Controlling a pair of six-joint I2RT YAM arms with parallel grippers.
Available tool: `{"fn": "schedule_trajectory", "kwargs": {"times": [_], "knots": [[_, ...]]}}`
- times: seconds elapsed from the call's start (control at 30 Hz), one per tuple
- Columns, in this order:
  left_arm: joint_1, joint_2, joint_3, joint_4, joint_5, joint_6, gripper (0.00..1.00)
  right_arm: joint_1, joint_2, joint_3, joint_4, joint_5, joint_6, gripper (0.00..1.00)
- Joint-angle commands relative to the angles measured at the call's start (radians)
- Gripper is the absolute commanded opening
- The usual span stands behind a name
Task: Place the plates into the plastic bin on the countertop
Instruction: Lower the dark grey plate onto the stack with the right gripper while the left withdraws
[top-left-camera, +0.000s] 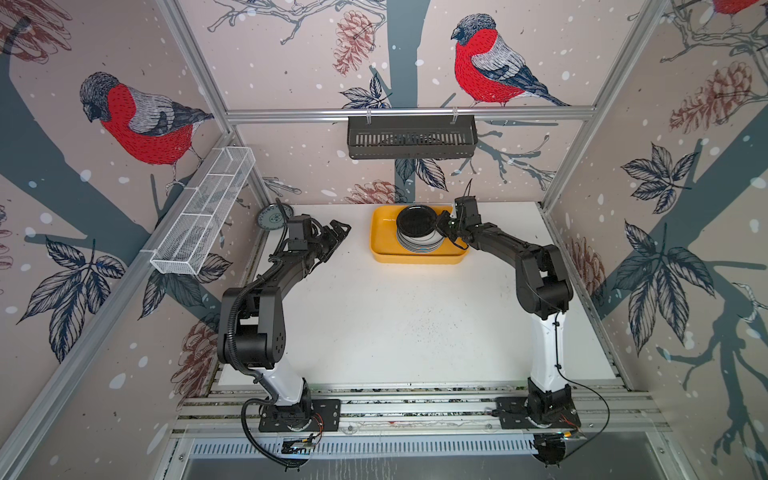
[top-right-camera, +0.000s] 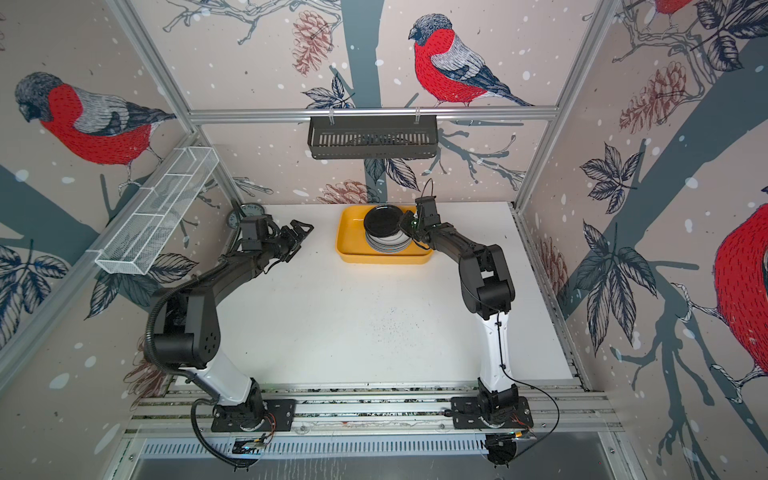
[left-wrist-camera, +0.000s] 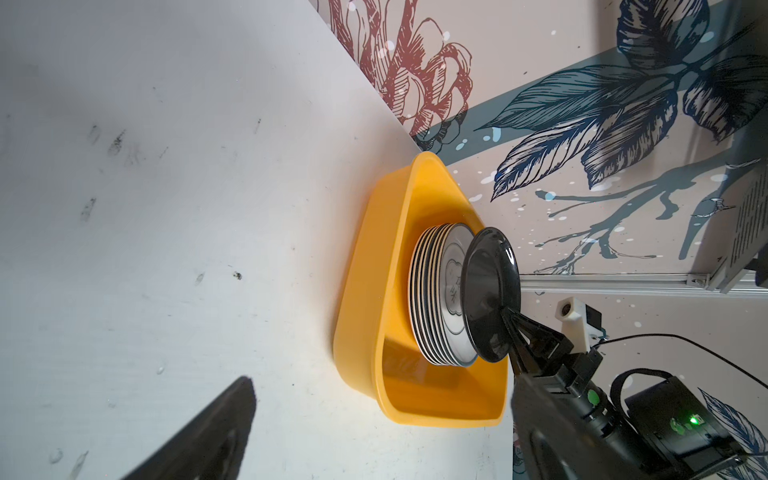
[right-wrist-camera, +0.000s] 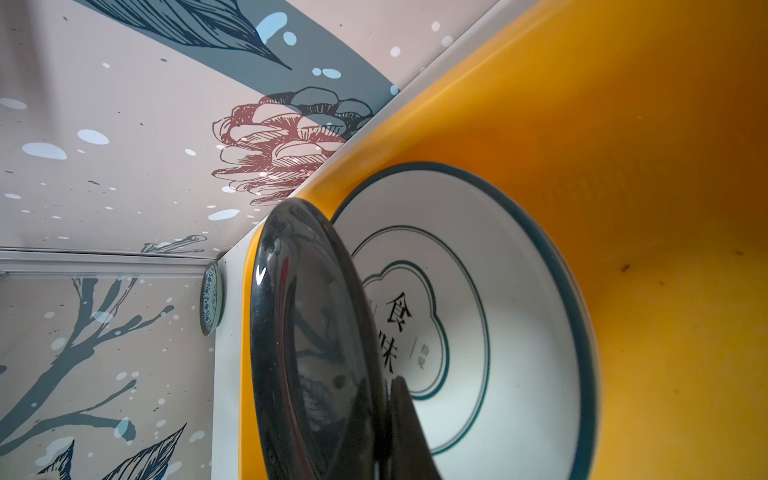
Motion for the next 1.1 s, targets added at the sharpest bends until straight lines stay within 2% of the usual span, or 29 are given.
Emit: {"fn": "schedule_trajectory", "kwargs": {"times": [0.0, 0.67, 1.07], "knots": [[0.004, 0.003, 0.001, 0.002, -0.021, -0.003, 0.96, -0.007, 0.008, 0.012, -0.01, -0.002, 0.017, 0.07], [0.043, 0.04, 0.02, 0.001, -0.015, 0.0, 0.96, -0.004, 0.073, 0.09, -0.139, 0.033, -0.018, 0.14], [0.07, 0.039, 0.018, -0.005, -0.009, 0.012, 0.96, 0.009, 0.085, 0.163, -0.255, 0.103, -0.066, 0.52]]}}
